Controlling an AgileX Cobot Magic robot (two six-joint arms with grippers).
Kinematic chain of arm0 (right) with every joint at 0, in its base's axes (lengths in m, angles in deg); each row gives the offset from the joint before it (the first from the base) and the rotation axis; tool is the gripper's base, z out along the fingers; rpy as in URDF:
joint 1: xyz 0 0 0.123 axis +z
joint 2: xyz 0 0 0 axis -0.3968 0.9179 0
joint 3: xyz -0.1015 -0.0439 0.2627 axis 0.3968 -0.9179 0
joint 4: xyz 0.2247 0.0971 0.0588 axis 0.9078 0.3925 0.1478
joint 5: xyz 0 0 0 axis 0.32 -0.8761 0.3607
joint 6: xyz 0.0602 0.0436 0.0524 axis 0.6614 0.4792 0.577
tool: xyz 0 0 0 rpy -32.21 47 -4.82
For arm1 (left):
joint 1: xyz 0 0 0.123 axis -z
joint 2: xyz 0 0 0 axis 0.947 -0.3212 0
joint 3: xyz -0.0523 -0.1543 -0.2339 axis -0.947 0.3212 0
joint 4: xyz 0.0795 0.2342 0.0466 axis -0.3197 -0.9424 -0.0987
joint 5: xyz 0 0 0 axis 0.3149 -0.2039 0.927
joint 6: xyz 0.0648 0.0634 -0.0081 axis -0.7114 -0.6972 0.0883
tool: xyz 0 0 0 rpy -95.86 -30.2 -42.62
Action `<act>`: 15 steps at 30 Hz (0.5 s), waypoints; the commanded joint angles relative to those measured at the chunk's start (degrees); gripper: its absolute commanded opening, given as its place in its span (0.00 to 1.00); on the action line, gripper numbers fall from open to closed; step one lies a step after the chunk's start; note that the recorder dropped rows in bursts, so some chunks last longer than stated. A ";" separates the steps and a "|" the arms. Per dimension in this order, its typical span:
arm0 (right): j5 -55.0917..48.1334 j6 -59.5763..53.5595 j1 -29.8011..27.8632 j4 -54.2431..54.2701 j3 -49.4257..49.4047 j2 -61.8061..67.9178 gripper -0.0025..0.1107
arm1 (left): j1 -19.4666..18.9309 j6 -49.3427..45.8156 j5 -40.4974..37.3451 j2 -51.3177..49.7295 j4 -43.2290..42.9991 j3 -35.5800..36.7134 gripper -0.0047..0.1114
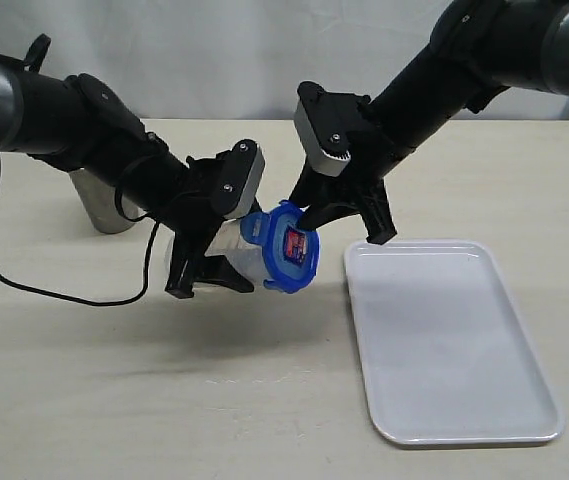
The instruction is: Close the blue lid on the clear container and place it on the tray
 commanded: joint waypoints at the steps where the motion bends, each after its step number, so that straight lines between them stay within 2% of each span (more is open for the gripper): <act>1: -6.99 -0.84 2.74 9.38 -0.95 1.56 0.38 | 1.40 -1.64 2.03 1.30 14.22 -1.88 0.04; 4: -6.66 0.63 2.74 9.38 -0.95 1.67 0.41 | 1.40 -1.64 2.03 1.30 14.22 -1.88 0.04; 15: -6.74 0.76 5.48 7.70 -0.95 4.76 0.40 | 1.40 -1.64 2.03 1.30 14.22 -1.88 0.04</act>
